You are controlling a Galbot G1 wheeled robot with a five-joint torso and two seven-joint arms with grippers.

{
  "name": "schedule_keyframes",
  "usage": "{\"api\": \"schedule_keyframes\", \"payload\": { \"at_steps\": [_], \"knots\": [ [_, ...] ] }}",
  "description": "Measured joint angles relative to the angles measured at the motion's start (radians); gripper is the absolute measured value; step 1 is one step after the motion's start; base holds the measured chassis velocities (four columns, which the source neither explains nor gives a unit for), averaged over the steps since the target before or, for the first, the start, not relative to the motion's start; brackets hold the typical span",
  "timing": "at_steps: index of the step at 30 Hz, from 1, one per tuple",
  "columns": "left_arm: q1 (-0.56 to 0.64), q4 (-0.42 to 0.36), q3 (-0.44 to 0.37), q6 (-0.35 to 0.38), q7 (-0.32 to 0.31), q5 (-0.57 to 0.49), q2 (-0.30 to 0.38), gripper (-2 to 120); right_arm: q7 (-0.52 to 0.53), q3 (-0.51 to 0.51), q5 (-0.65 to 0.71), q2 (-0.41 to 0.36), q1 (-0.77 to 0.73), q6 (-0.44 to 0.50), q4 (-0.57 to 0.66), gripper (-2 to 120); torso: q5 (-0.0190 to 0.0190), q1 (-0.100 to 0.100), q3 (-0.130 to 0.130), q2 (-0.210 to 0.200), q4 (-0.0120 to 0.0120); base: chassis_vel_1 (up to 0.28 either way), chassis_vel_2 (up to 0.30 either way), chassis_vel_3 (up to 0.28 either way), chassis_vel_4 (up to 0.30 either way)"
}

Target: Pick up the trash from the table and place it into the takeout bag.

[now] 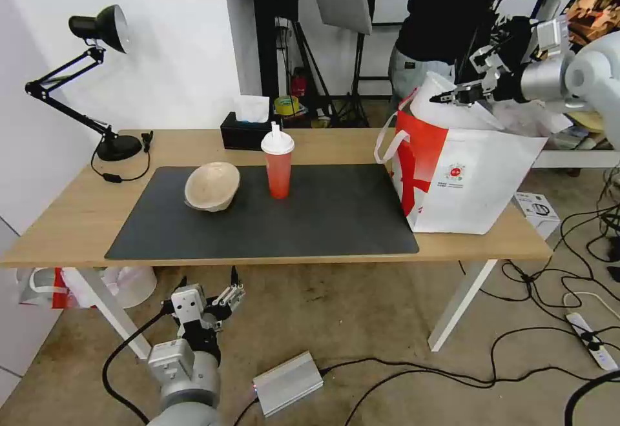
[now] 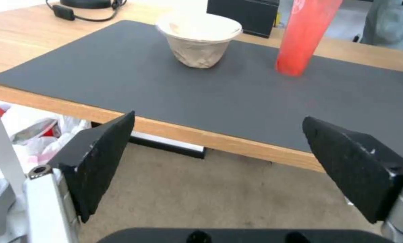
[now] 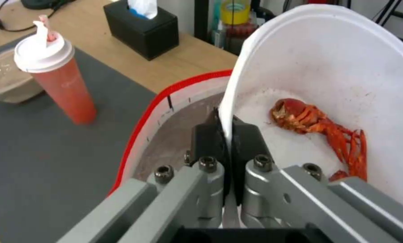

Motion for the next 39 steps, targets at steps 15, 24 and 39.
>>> {"api": "schedule_keyframes", "payload": {
  "at_steps": [15, 24, 39],
  "knots": [
    [-0.001, 0.004, 0.008, -0.001, 0.0, 0.012, -0.005, 100, 0.017, -0.002, 0.012, -0.021, 0.006, 0.0, 0.04, 57, 0.0, 0.0, 0.0, 0.0, -0.0001, 0.0, 0.0, 0.0, 0.0],
    [0.003, -0.002, 0.009, -0.002, 0.0, 0.014, -0.006, 100, 0.019, -0.009, 0.011, -0.039, 0.02, 0.001, 0.052, 90, -0.0001, 0.0, 0.0, 0.0, -0.0001, 0.0, 0.0, 0.0, 0.0],
    [0.018, -0.017, -0.007, -0.004, 0.0, 0.015, -0.005, 100, 0.148, 0.034, 0.052, -0.128, 0.015, 0.041, 0.224, 100, -0.0001, 0.0, 0.0, 0.0, -0.0001, 0.0, 0.0, 0.0, 0.0]
  ]
}}
